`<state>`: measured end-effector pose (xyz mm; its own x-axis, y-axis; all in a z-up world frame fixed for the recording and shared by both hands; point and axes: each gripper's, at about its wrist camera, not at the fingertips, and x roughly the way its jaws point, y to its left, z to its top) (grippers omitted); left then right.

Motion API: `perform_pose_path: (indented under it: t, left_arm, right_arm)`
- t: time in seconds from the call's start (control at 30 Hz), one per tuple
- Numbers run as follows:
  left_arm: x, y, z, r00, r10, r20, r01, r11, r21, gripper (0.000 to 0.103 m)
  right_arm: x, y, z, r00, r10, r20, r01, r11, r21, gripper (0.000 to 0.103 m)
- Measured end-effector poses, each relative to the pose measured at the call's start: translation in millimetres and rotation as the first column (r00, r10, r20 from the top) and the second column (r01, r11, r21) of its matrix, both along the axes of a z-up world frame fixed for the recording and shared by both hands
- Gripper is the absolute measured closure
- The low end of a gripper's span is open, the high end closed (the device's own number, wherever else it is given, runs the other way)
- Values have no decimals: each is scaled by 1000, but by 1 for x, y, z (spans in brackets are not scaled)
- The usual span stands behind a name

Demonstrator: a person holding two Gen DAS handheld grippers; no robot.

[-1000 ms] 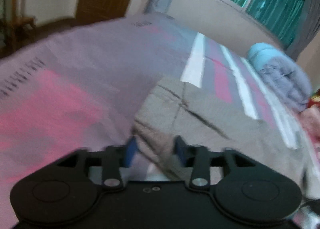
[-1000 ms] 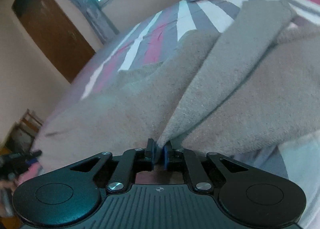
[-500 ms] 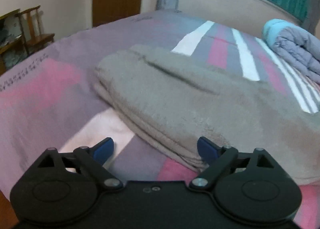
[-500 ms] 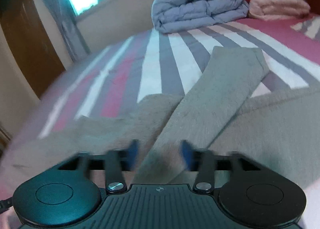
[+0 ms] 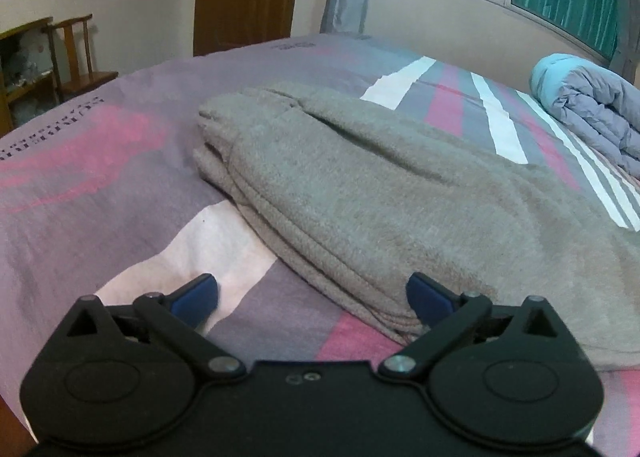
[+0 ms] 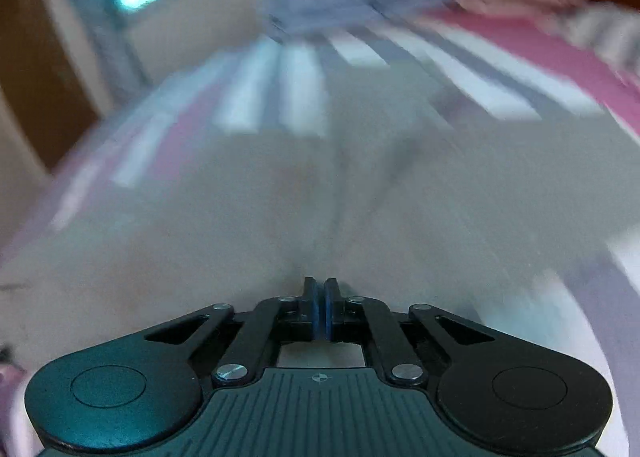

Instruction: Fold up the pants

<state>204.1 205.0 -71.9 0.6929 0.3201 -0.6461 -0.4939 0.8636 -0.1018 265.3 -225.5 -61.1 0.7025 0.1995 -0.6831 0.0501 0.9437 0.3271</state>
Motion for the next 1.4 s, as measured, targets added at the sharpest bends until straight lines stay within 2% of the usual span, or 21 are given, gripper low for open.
perform_pose_path:
  t: [0.07, 0.23, 0.37, 0.4, 0.47, 0.5, 0.53, 0.63, 0.73, 0.77, 0.8, 0.83, 0.9, 1.0, 1.07, 1.13, 1.17, 1.2, 1.23, 1.3, 1.4]
  left_arm:
    - [-2, 0, -2, 1000, -1, 12, 0, 1000, 3, 6]
    - [-6, -2, -9, 998, 9, 57, -10, 1000, 25, 6]
    - [-6, 2, -9, 998, 2, 57, -3, 1000, 17, 6]
    - [-7, 3, -9, 998, 0, 56, 0, 1000, 15, 6]
    - [-7, 4, -8, 998, -5, 57, 5, 1000, 12, 6]
    - [-7, 5, -8, 998, -6, 58, 5, 1000, 11, 6]
    - [-7, 5, -9, 998, -5, 60, 5, 1000, 11, 6]
    - [-8, 4, -10, 998, -3, 67, 3, 1000, 15, 6]
    - [-8, 5, -9, 998, -2, 67, 1, 1000, 10, 6]
    - [-9, 6, -9, 998, -3, 67, 3, 1000, 8, 6]
    - [-9, 7, -9, 998, -4, 67, 4, 1000, 4, 6]
    - [-9, 7, -9, 998, -6, 68, 5, 1000, 2, 6]
    - [-10, 7, -9, 997, -7, 72, 7, 1000, -2, 6]
    - [-11, 7, -10, 997, -8, 77, 8, 1000, -1, 6]
    - [-11, 7, -10, 997, -8, 79, 8, 1000, -2, 6]
    - [-11, 7, -10, 997, -9, 81, 9, 1000, -2, 6]
    - [-12, 7, -10, 997, -10, 81, 10, 1000, -3, 6]
    - [-12, 8, -10, 997, -11, 83, 11, 1000, -5, 6]
    - [-12, 8, -11, 996, -11, 85, 12, 1000, -6, 6]
    - [-12, 8, -11, 996, -11, 85, 12, 1000, -5, 6]
    - [-13, 9, -11, 996, -10, 87, 11, 1000, -7, 6]
  right_arm:
    - [-8, -14, -5, 1000, -3, 26, 2, 998, 59, 102]
    - [-2, -22, 31, 989, -21, 145, 9, 997, 81, 102]
    - [38, 10, 41, 990, 46, 137, -39, 998, -54, 101]
    - [48, 18, 39, 991, 65, 116, -56, 995, -86, 96]
    - [59, 28, 32, 992, 81, 101, -66, 988, -139, 73]
    - [63, 31, 31, 991, 80, 108, -62, 984, -164, 50]
    - [64, 33, 31, 990, 73, 120, -52, 984, -173, 42]
    - [66, 30, 34, 979, 89, 184, -59, 985, -159, 42]
    - [72, 45, 29, 983, 128, 129, -91, 961, -259, 45]
    - [77, 50, 25, 985, 137, 101, -99, 945, -312, 50]
    - [81, 51, 20, 989, 130, 77, -94, 929, -357, 93]
    - [84, 46, 17, 990, 123, 68, -91, 932, -350, 99]
    - [72, 23, 20, 995, 67, 77, -46, 968, -247, 99]
    - [27, -16, 24, 993, -26, 113, 38, 994, -102, 99]
    - [3, -33, 9, 994, -73, 82, 77, 996, -48, 99]
    - [-1, -39, -16, 998, -65, 21, 66, 997, -35, 99]
    - [-2, -41, -20, 997, -60, 43, 61, 998, -19, 99]
    - [-1, -42, -17, 997, -54, 52, 56, 998, -23, 92]
    - [1, -40, -12, 997, -54, 53, 57, 997, -50, 73]
    - [0, -30, 5, 990, -31, 139, 53, 986, -160, 58]
    - [11, -11, 20, 978, 74, 196, -10, 950, -312, 58]
